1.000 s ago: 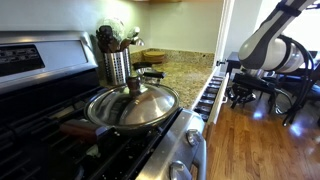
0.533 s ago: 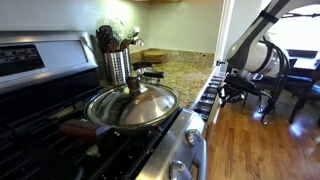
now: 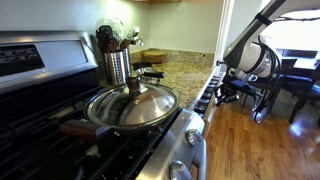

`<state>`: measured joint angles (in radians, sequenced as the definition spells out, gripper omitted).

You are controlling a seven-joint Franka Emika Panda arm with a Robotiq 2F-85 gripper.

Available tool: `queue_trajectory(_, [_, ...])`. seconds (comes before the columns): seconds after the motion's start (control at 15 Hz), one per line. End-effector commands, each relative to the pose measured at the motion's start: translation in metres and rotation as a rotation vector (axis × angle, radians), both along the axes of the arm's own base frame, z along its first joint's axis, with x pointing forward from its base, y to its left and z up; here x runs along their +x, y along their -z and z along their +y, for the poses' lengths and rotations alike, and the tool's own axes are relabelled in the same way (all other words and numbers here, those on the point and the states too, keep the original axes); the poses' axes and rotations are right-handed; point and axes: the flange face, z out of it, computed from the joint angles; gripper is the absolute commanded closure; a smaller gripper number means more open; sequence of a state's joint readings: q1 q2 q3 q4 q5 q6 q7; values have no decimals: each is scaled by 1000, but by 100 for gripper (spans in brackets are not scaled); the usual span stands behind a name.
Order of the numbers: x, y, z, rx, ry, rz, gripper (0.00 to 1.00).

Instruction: Close the top drawer

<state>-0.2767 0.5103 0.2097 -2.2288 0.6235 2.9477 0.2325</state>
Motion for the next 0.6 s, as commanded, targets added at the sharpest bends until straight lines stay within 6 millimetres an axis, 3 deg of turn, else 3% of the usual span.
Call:
queue_trajectory(0.0, [22, -4, 7, 20, -13, -54, 96])
queue_trajectory(0.27, [30, -6, 18, 29, -30, -71, 96])
queue_trajectory(0.47, [17, -15, 25, 6, -47, -49, 96])
queue_trajectory(0.53, [8, -21, 26, -3, -61, -31, 71])
